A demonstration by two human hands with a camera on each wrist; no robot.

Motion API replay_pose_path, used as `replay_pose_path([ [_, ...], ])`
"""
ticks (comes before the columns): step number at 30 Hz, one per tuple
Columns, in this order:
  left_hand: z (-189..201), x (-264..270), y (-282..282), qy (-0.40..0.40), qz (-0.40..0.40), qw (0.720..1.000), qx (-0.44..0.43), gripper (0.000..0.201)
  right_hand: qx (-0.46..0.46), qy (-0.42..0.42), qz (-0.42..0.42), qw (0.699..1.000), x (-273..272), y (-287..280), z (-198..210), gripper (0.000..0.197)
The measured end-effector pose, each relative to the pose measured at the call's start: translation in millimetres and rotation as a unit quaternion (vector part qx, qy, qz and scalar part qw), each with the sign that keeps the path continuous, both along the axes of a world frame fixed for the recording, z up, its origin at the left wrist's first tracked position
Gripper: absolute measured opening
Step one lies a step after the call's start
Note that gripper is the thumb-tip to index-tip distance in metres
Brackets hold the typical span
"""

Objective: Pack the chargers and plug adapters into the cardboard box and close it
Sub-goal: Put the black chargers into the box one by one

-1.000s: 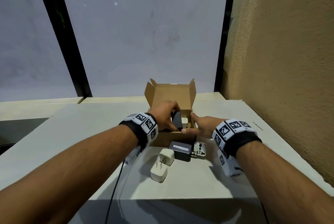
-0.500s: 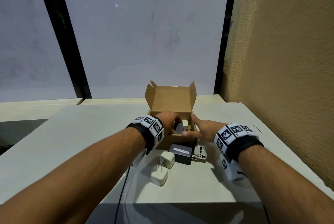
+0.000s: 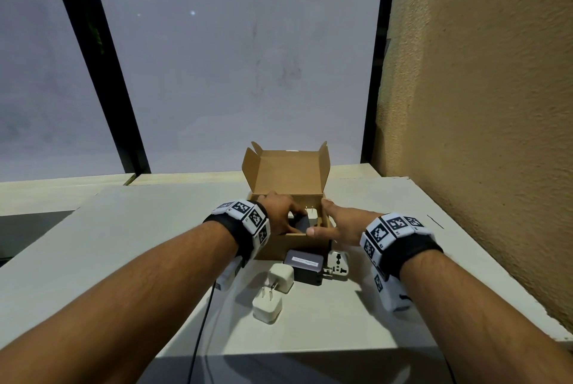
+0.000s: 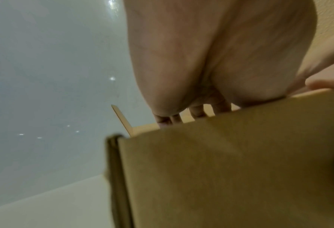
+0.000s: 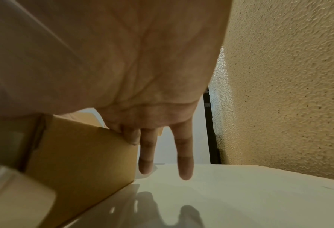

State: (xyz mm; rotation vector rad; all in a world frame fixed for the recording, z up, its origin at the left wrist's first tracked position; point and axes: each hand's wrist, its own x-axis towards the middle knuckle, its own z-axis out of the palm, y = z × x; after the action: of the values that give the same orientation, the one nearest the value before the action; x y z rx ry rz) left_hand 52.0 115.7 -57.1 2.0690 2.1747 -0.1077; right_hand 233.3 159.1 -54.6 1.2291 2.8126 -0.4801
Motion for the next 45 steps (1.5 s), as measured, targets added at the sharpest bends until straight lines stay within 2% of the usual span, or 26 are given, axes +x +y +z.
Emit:
replay_pose_path([
  [10, 6.6, 0.5, -4.3, 0.049, -0.003, 0.996, -0.074, 0.041, -0.02, -0.011, -0.016, 1.0, -1.3, -0.3, -1.2, 0.092],
  [13, 13.3, 4.0, -15.3, -0.012, -0.048, 0.998, 0.026, 0.03, -0.023, 0.001, -0.011, 1.0, 0.0, -1.6, -1.4, 0.087],
  [16, 23.0, 10.9, -36.2, -0.102, -0.102, 0.977, 0.154, 0.015, -0.024, -0.001, -0.014, 1.0, 0.0, 0.6, -3.0, 0.088],
  [18, 27.9, 17.5, -53.9, -0.107, -0.136, 0.97, 0.17, 0.013, -0.022, -0.012, -0.02, 0.999, -0.8, 2.4, -4.4, 0.089],
  [23, 19.6, 34.4, -81.4, 0.021, -0.163, 0.979, 0.123, 0.023, -0.027, -0.008, -0.032, 0.999, -0.8, 0.6, -3.6, 0.091],
  [26, 10.0, 49.1, -84.6, 0.082, -0.131, 0.982, 0.104, 0.038, -0.032, 0.005, -0.02, 0.999, -1.6, -0.3, -1.8, 0.089],
  [29, 2.5, 62.7, -85.1, 0.107, -0.101, 0.987, 0.063, 0.05, -0.031, 0.007, -0.012, 0.999, -1.3, -2.8, 0.3, 0.082],
  [32, -1.3, 71.1, -82.2, 0.084, -0.11, 0.988, 0.073, 0.044, -0.024, -0.015, -0.023, 0.999, -0.3, -4.8, 1.1, 0.083],
  [36, -4.7, 75.2, -76.2, 0.053, -0.122, 0.989, 0.063, 0.053, -0.011, -0.036, -0.036, 0.999, -0.9, -2.6, 1.0, 0.086],
  [40, 0.8, 75.2, -75.3, 0.039, -0.141, 0.988, 0.05, 0.05, -0.011, -0.046, -0.04, 0.998, -1.0, 0.5, -1.5, 0.089],
  [45, 0.9, 66.8, -74.4, 0.014, -0.173, 0.978, 0.112, 0.06, -0.015, -0.041, -0.046, 0.998, 0.1, 0.7, -0.5, 0.082],
])
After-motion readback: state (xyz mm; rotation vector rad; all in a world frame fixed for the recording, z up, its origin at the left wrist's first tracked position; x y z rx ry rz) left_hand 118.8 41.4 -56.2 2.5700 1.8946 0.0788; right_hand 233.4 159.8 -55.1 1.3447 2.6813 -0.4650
